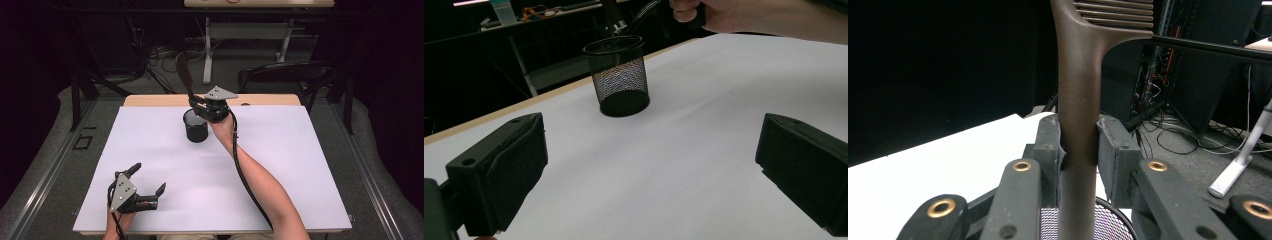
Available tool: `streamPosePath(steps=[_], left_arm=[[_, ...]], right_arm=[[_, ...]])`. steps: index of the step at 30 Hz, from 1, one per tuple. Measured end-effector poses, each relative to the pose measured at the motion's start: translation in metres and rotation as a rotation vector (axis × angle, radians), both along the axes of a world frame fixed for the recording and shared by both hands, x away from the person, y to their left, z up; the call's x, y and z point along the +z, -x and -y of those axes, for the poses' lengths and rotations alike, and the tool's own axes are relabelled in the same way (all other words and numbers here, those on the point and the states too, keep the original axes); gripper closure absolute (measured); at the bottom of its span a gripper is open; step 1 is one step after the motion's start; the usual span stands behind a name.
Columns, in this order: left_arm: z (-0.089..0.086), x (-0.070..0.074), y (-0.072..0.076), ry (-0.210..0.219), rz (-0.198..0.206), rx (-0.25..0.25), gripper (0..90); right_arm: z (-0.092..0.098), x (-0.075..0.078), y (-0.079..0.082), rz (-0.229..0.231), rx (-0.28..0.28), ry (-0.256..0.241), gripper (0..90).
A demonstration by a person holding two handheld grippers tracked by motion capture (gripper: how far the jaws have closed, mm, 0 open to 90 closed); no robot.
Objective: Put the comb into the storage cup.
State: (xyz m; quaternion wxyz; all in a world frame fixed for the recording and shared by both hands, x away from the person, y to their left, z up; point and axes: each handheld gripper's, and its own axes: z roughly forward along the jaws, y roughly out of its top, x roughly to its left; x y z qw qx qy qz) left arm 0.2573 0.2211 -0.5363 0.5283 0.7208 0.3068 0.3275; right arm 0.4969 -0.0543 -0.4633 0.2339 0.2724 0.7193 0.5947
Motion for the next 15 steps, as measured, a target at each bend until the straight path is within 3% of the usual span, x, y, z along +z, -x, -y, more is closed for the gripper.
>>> streamPosePath(steps=[15], left_arm=[[-0.0001,-0.0001,0.0002,0.005,-0.001,-0.002,0.3]], right_arm=[[-0.0050,-0.0090,-0.0025,-0.018,0.003,0.011,72.9]])
